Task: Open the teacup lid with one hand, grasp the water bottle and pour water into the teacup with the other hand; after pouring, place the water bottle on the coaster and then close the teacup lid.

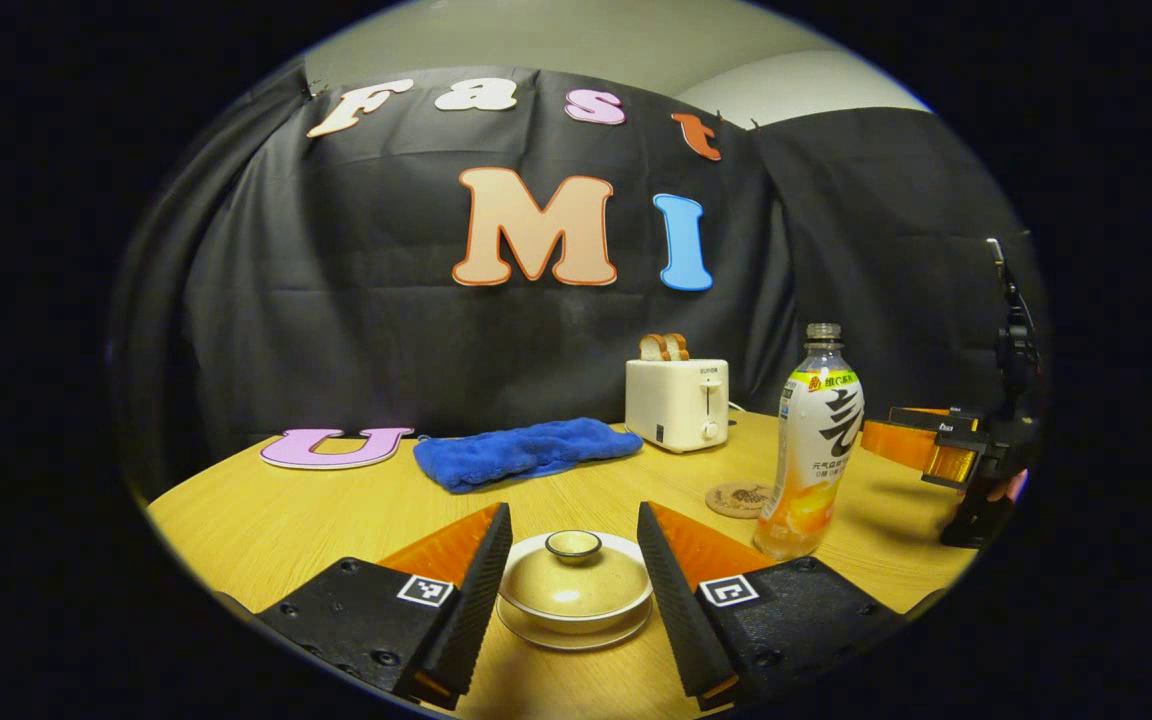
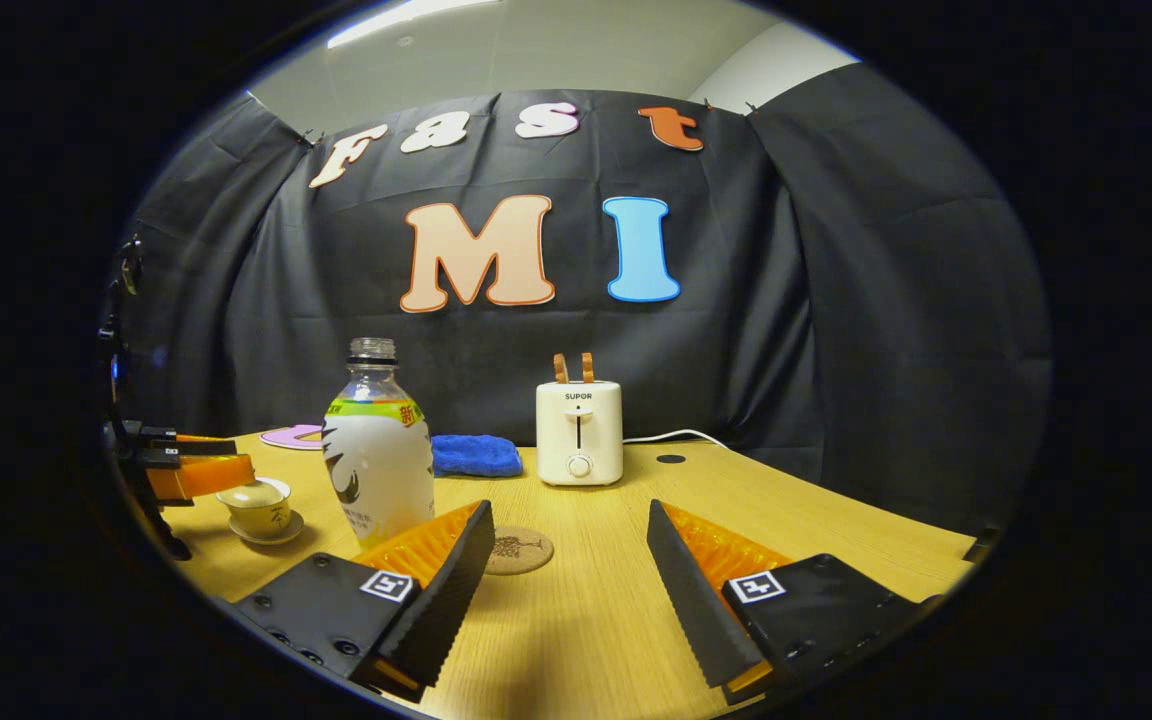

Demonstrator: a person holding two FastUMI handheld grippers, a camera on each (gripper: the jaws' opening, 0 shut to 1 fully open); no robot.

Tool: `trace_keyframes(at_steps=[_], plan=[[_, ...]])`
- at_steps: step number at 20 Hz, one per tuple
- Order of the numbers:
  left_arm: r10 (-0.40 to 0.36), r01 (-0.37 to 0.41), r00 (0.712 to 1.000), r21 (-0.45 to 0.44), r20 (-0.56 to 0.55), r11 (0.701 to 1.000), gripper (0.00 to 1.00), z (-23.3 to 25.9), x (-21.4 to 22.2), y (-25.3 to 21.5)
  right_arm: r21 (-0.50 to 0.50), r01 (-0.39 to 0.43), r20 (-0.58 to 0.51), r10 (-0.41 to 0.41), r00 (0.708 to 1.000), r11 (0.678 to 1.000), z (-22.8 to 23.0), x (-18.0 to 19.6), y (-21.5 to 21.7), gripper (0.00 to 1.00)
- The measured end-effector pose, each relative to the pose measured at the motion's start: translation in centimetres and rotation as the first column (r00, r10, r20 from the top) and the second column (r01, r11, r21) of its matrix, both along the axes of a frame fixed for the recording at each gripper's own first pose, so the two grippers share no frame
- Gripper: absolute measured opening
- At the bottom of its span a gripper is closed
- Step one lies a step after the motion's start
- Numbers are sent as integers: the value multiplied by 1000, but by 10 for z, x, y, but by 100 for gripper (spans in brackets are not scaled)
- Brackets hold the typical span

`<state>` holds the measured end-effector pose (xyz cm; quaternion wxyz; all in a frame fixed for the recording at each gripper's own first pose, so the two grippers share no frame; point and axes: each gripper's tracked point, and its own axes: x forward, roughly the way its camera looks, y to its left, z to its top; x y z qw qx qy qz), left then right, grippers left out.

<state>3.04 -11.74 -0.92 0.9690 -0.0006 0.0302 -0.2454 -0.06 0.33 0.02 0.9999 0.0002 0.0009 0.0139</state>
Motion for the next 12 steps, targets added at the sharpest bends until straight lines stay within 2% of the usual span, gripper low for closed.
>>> trace_keyframes(at_steps=[2, 6, 12], plan=[[-15, 15, 999, 18, -40, 1000, 70, -8, 2, -3, 1, -5, 0, 5, 1000, 1000, 1, 0, 1, 95], [-38, 44, 994, 59, -98, 997, 66, -17, 6, -8, 1, -15, 0, 15, 1000, 1000, 1, -1, 3, 95], [-19, 22, 997, 40, -80, 999, 38, -11, 11, 0, 1, -19, 1, 19, 1000, 1000, 1, -1, 3, 98]])
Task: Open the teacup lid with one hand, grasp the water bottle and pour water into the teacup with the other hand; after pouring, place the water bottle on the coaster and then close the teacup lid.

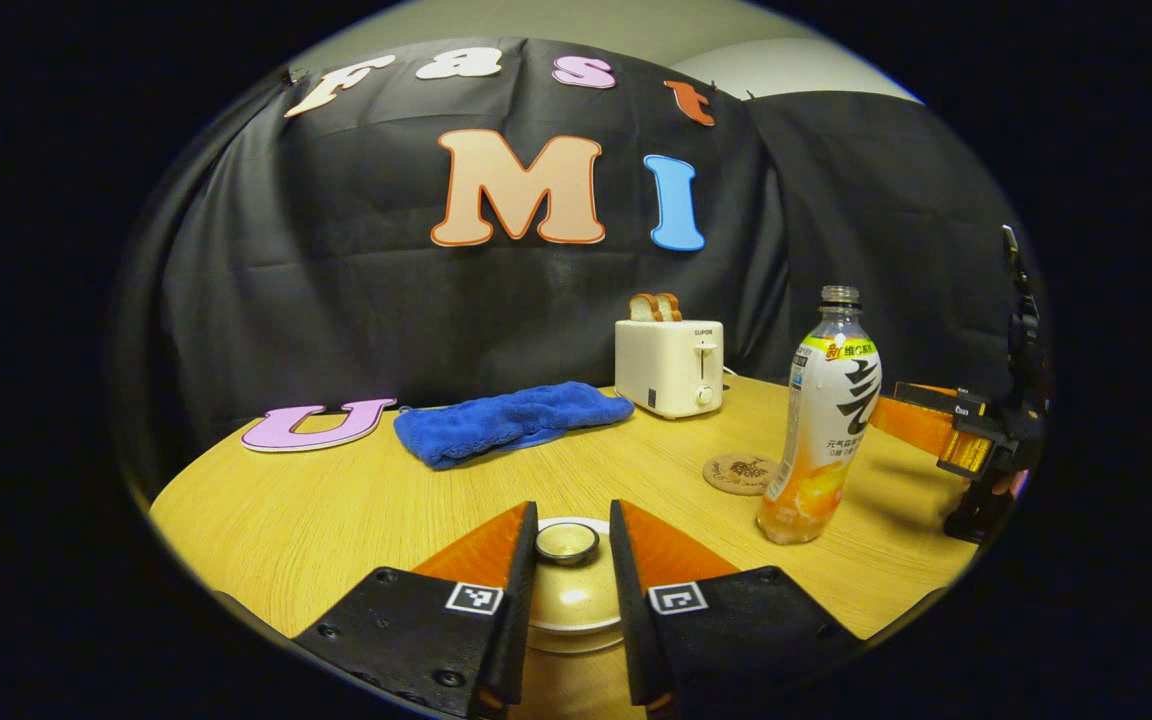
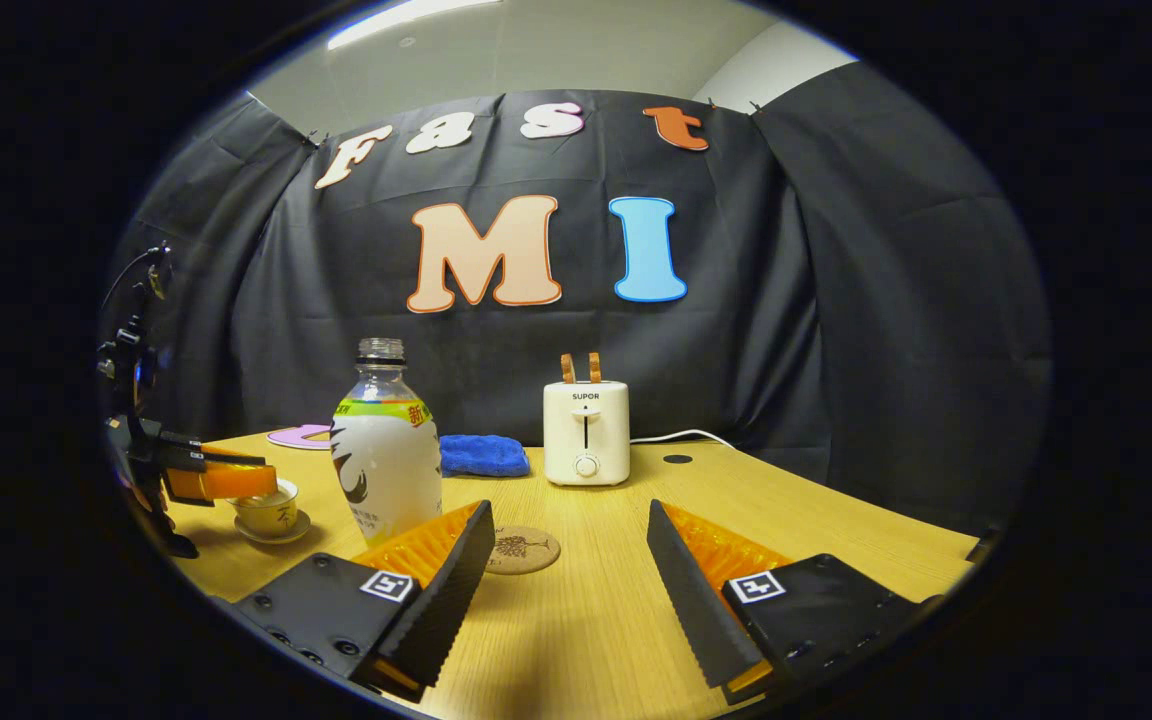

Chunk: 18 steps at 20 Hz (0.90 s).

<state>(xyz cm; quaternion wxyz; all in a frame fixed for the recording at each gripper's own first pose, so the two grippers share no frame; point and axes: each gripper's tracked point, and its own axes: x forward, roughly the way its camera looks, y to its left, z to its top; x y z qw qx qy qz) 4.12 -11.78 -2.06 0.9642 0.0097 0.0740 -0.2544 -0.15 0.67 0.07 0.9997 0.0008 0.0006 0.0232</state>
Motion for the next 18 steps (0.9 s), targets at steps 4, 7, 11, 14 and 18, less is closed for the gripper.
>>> trace_keyframes(at_steps=[4, 7, 11, 14, 18], plan=[[10, -9, 1000, -4, 2, 1000, 28, 0, 1, 0, 0, 0, 0, 0, 1000, 1000, 0, 0, 0, 100], [42, -42, 999, -27, 29, 999, 28, 6, 1, 6, 0, 0, 0, 0, 1000, 1000, 0, -1, 0, 99], [84, -75, 989, -81, 120, 994, 28, 22, -5, 14, 1, -15, -1, 15, 1000, 1000, -1, 0, 3, 95], [116, -109, 985, -66, 127, 992, 27, 20, -5, 24, 1, -40, -2, 40, 999, 999, 0, 1, 8, 95], [190, -183, 973, -65, 133, 981, 28, 22, -5, 52, 7, -180, -6, 180, 984, 984, -1, -5, 36, 94]])
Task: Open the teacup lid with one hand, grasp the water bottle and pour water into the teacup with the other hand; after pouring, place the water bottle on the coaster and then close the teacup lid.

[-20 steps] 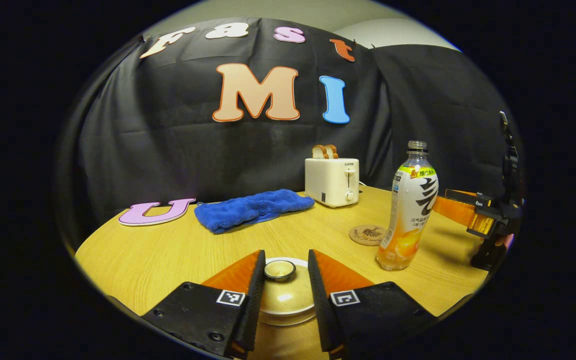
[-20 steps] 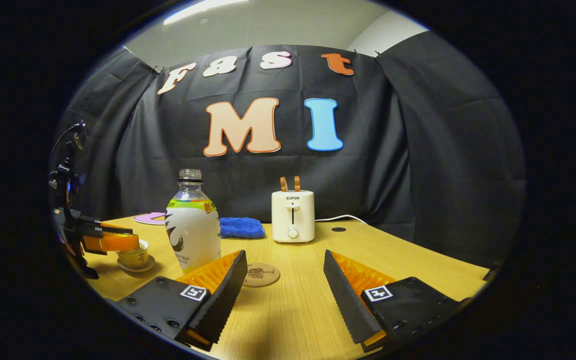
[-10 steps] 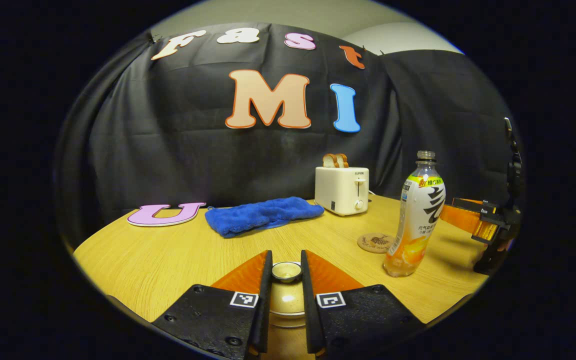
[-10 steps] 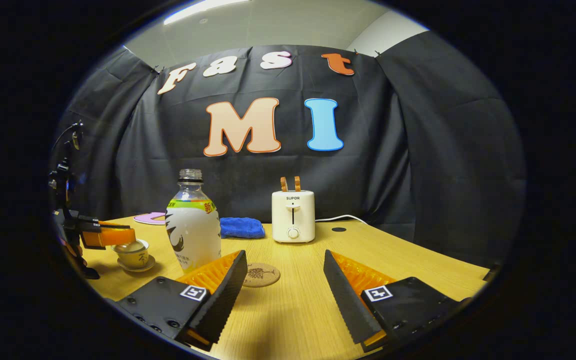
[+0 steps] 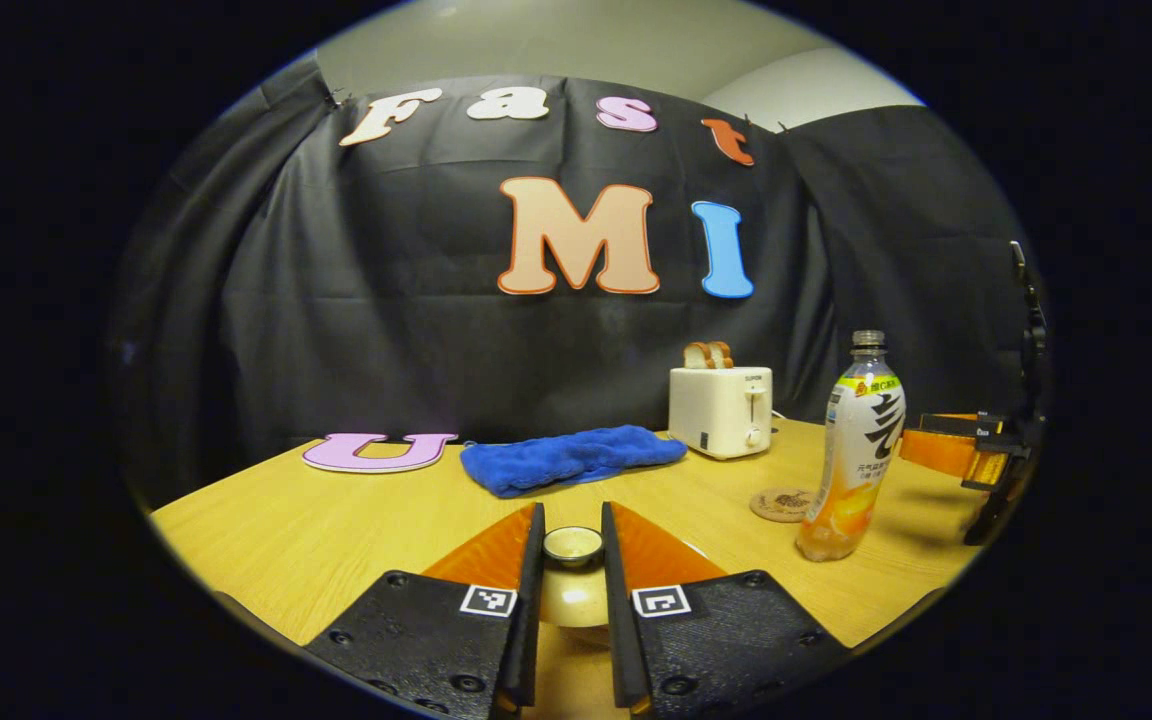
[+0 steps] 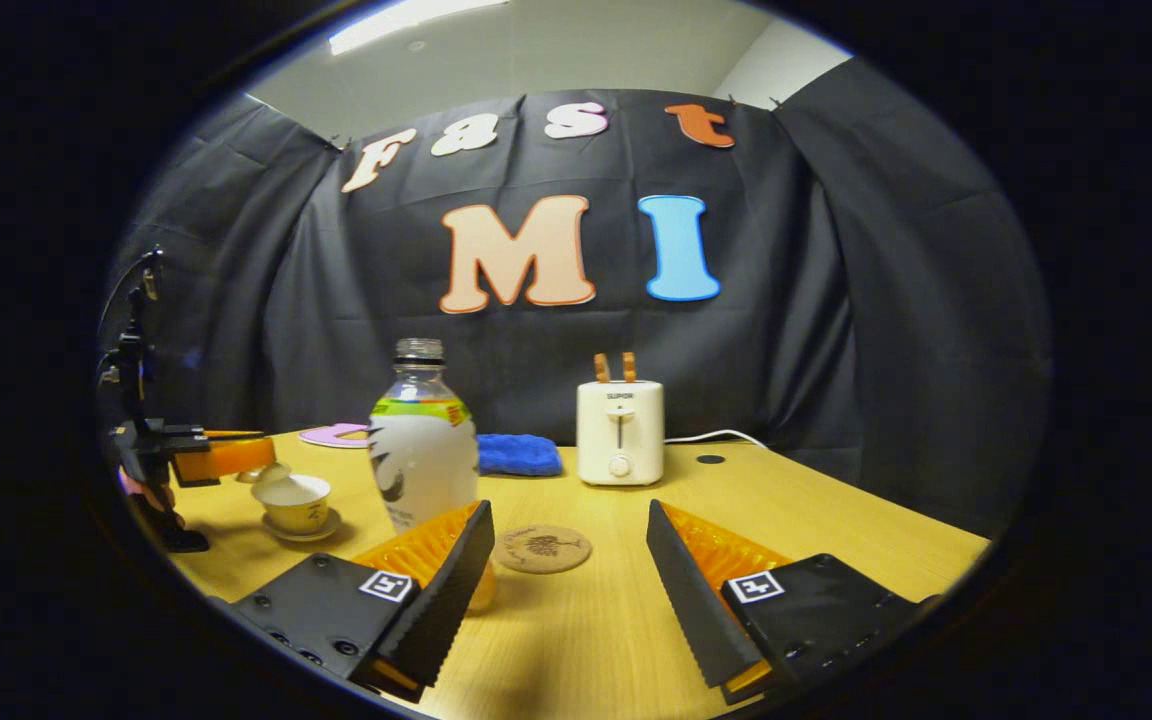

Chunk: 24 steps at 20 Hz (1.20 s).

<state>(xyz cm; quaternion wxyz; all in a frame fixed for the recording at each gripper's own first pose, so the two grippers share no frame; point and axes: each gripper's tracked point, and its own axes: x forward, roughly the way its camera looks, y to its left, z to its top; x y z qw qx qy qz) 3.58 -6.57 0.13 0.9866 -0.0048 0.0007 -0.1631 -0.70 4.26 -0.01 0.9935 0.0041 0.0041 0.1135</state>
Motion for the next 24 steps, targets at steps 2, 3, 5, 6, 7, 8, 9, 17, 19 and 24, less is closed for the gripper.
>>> trace_keyframes(at_steps=[2, 3, 5, 6, 7, 8, 9, 17, 19, 24], plan=[[49, -49, 999, 0, 1, 999, 27, 0, -2, 18, 4, -108, -4, 108, 994, 994, -1, -6, 20, 94], [75, -75, 997, 2, -2, 997, 27, -1, -3, 28, 6, -138, -6, 138, 990, 990, -1, -8, 24, 100], [118, -118, 993, 4, 0, 993, 28, 0, -5, 46, 7, -167, -11, 167, 986, 986, -3, -10, 28, 94], [140, -140, 990, 4, -2, 990, 27, -1, -7, 56, 8, -178, -11, 178, 984, 984, -3, -11, 31, 100], [163, -163, 987, 5, -1, 987, 27, -1, -8, 66, 8, -185, -12, 185, 983, 983, -3, -12, 34, 94], [188, -188, 982, 6, -1, 982, 28, -1, -9, 76, 9, -193, -13, 194, 981, 981, -3, -11, 37, 94], [211, -211, 977, 7, -2, 977, 27, -2, -10, 84, 9, -202, -16, 202, 979, 979, -4, -12, 41, 94], [247, -247, 969, 9, -2, 969, 27, -2, -11, 107, -19, -248, -105, 244, 964, 969, -20, -2, 80, 94], [246, -246, 969, 8, -2, 969, 27, -3, -10, 108, -26, -231, -117, 227, 967, 973, -21, 3, 83, 94], [247, -247, 969, 8, -2, 969, 27, -3, -9, 111, -25, -175, -124, 170, 978, 984, -24, 14, 86, 98]])
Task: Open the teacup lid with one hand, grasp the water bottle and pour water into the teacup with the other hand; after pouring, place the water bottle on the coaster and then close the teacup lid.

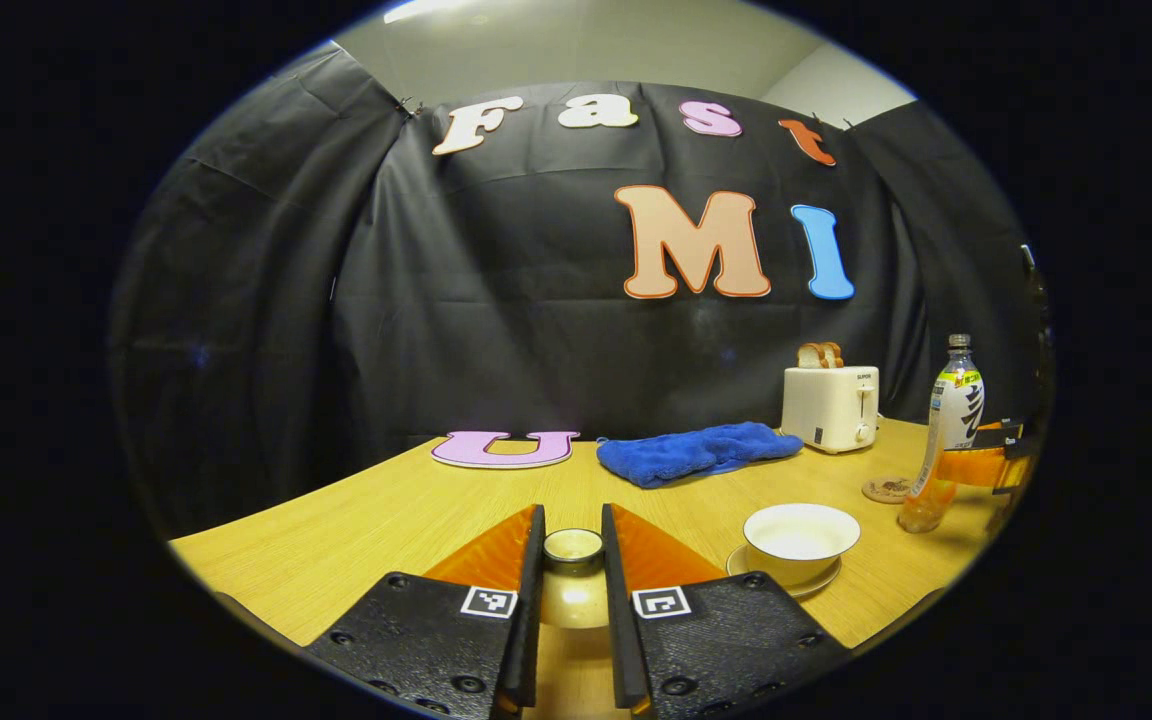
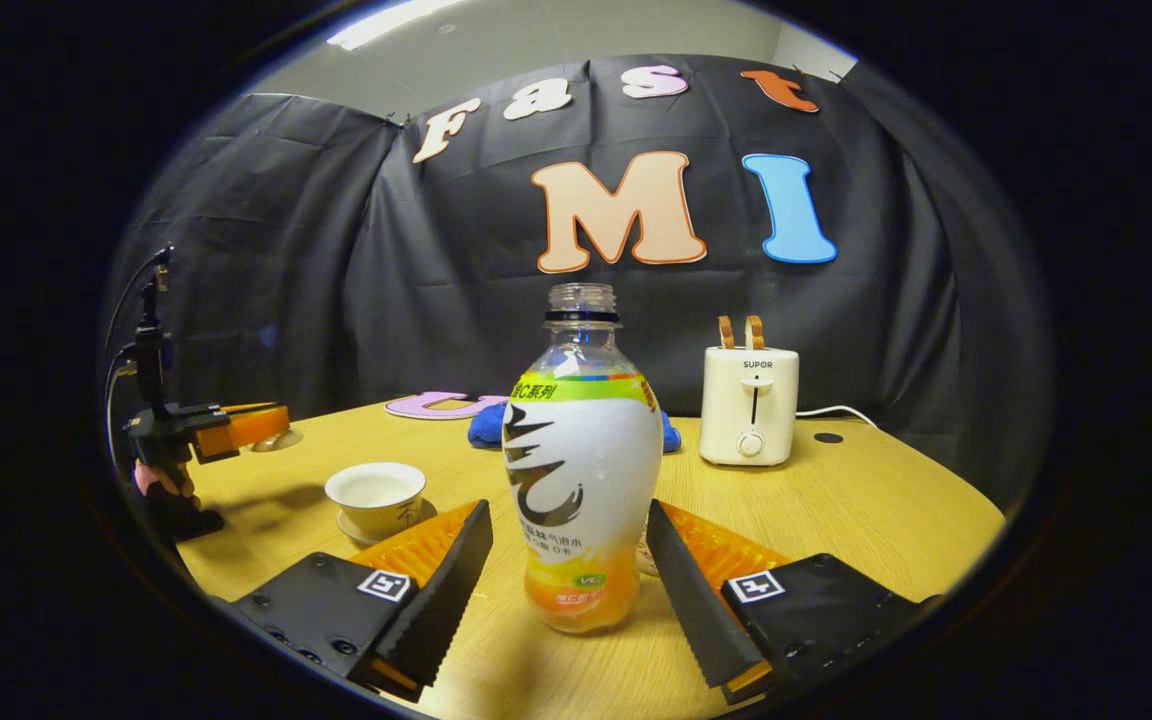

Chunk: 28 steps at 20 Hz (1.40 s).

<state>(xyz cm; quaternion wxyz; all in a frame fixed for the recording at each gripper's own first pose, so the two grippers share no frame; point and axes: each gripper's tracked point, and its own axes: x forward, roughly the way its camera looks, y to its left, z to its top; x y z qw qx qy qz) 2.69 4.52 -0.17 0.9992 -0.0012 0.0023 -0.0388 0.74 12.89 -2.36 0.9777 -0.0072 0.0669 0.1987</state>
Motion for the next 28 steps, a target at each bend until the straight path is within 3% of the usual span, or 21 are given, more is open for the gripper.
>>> trace_keyframes(at_steps=[4, 7, 9, 13, 18, 21, 24, 28], plan=[[-1, 1, 1000, 0, 0, 1000, 27, 0, 0, 1, -27, 16, -21, -17, 1000, 999, -7, 14, 8, 94], [-1, 1, 1000, 0, -1, 1000, 27, 1, 0, 0, -60, 31, -40, -34, 999, 998, -10, 16, 8, 75], [6, -6, 1000, 1, -1, 1000, 27, 1, -1, 2, -72, 43, -36, -46, 998, 996, -9, 15, 10, 70], [12, -12, 1000, 1, -3, 1000, 27, 1, -1, 2, -121, 83, -6, -85, 996, 989, -6, 14, 8, 68], [15, -15, 1000, 0, -5, 1000, 28, 1, -1, 3, -287, 111, 85, -90, 992, 951, 15, 19, 14, 68], [17, -17, 1000, 0, -5, 1000, 27, 1, -1, 4, -448, 160, 200, -76, 977, 880, 42, 25, 14, 69], [17, -17, 1000, -1, -5, 1000, 27, 0, 0, 4, -602, 234, 318, -39, 947, 764, 64, 29, 16, 67], [20, -20, 1000, -2, -5, 1000, 27, 0, 0, 4, -743, 278, 383, 45, 923, 609, 67, 37, 29, 67]])
